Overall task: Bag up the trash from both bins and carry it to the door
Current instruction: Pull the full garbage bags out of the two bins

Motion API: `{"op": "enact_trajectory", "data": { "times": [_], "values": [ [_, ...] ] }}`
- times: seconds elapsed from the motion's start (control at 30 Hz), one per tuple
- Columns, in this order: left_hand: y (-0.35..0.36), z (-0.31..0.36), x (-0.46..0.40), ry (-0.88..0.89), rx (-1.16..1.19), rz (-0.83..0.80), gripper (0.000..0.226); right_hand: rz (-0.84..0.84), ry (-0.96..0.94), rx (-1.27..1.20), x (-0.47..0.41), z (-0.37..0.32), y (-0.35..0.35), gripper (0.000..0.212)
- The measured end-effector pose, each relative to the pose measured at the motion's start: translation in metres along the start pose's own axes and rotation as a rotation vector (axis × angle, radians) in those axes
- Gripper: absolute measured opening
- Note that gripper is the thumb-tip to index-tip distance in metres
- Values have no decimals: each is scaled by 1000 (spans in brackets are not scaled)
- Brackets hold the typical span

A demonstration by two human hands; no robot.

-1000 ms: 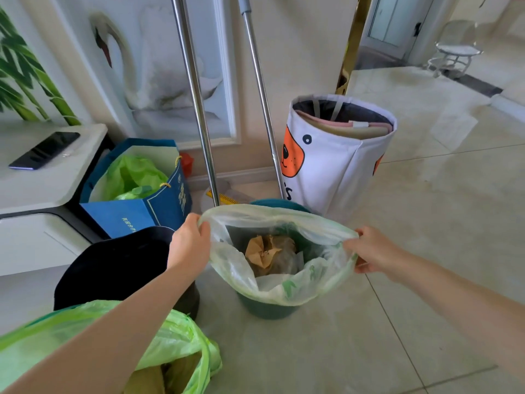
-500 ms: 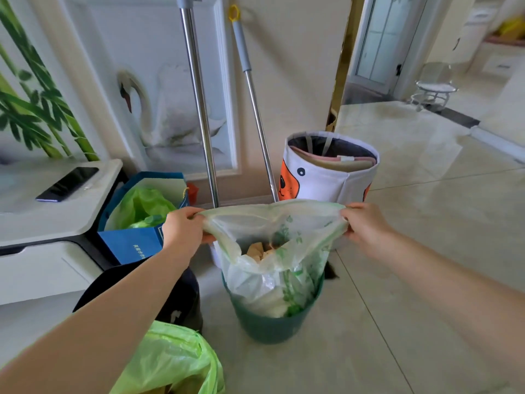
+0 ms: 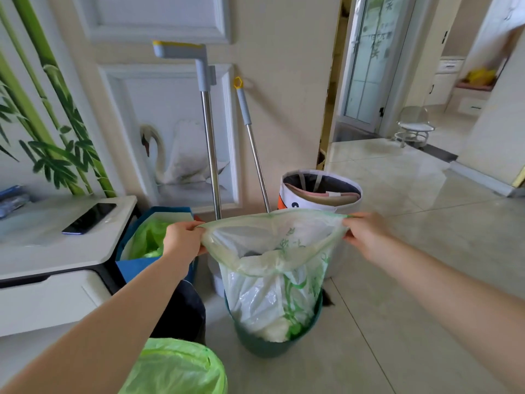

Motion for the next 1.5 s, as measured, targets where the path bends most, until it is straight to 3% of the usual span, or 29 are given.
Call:
{"op": "enact_trajectory", "data": {
  "times": [0.27, 0.33, 0.47, 0.57, 0.83, 1.23, 1.5],
  "values": [
    [4, -18, 15, -76, 64, 51, 11, -22, 66, 47, 11, 18, 3, 26],
    [9, -21, 18, -117, 58, 2, 5, -38, 75, 63, 11, 23, 6, 28],
    [23, -32, 25, -165, -40, -135, 23, -134, 129, 158, 19, 41, 19, 24],
    [32, -27, 30, -151, -20, -136, 21, -156, 119, 170, 22, 40, 28, 18],
    [40, 41, 51, -11, 93, -128, 12, -152, -43, -56, 35, -40, 32, 22],
    [-17, 112, 97, 108, 198, -34, 11, -1, -249, 26, 88, -133, -25, 26],
    [-56, 126, 149, 149, 187, -43, 14, 46, -334, 26, 143, -158, -70, 22]
  ]
}}
Point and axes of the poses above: each hand's wrist, its own x-axis away from the middle knuckle, its own y-axis out of the palm, z = x × y, the point moved 5 cm from there along -x, towards the middle knuckle, and after that the axes turned 5 degrees about -y, right-handed, at the moved point
